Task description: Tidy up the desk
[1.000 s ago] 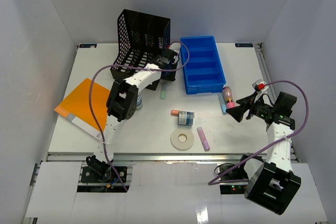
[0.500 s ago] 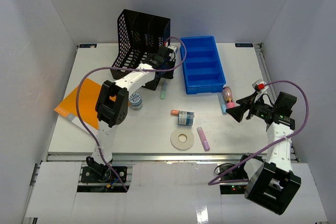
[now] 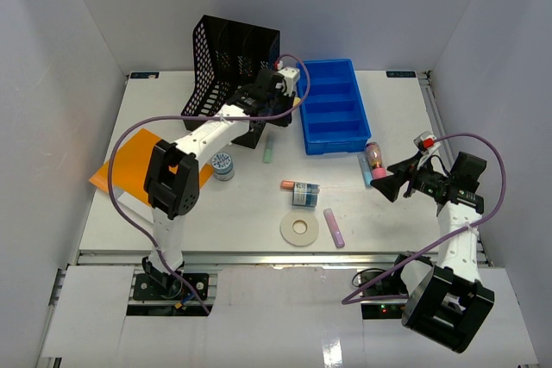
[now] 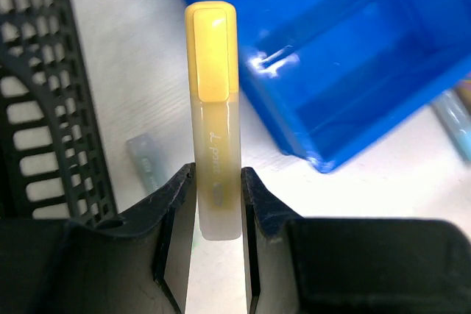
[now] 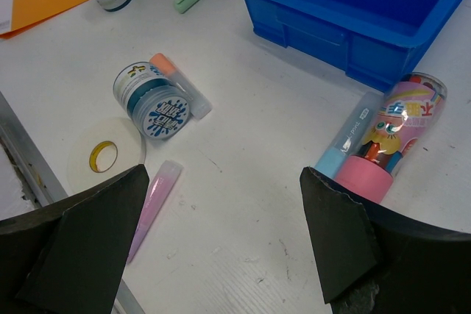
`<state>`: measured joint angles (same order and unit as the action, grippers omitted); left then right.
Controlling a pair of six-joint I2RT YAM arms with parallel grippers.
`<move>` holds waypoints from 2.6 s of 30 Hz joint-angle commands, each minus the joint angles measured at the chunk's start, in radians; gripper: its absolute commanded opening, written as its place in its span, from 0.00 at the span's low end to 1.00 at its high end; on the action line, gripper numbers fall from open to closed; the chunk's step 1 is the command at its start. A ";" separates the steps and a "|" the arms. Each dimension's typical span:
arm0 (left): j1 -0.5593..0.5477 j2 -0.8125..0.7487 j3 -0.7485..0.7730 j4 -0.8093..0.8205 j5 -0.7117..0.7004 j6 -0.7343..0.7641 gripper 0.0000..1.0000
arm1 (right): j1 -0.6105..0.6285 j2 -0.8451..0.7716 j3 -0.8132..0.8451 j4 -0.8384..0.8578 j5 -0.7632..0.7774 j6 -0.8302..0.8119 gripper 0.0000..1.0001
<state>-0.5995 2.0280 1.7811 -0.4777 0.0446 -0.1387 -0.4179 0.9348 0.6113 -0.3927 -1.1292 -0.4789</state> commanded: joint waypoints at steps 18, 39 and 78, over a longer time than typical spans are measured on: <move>-0.187 0.244 0.406 0.048 0.106 0.271 0.04 | -0.001 -0.016 0.001 -0.002 -0.042 -0.017 0.90; -0.180 0.310 0.295 0.134 0.057 0.430 0.07 | -0.001 -0.010 -0.002 -0.005 -0.040 -0.020 0.90; -0.143 -0.085 -0.003 0.168 0.070 0.159 0.98 | 0.032 0.012 0.035 -0.075 -0.007 -0.107 0.91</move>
<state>-0.7709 2.2047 1.9433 -0.3517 0.0907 0.1348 -0.4175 0.9304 0.6102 -0.4182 -1.1362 -0.5300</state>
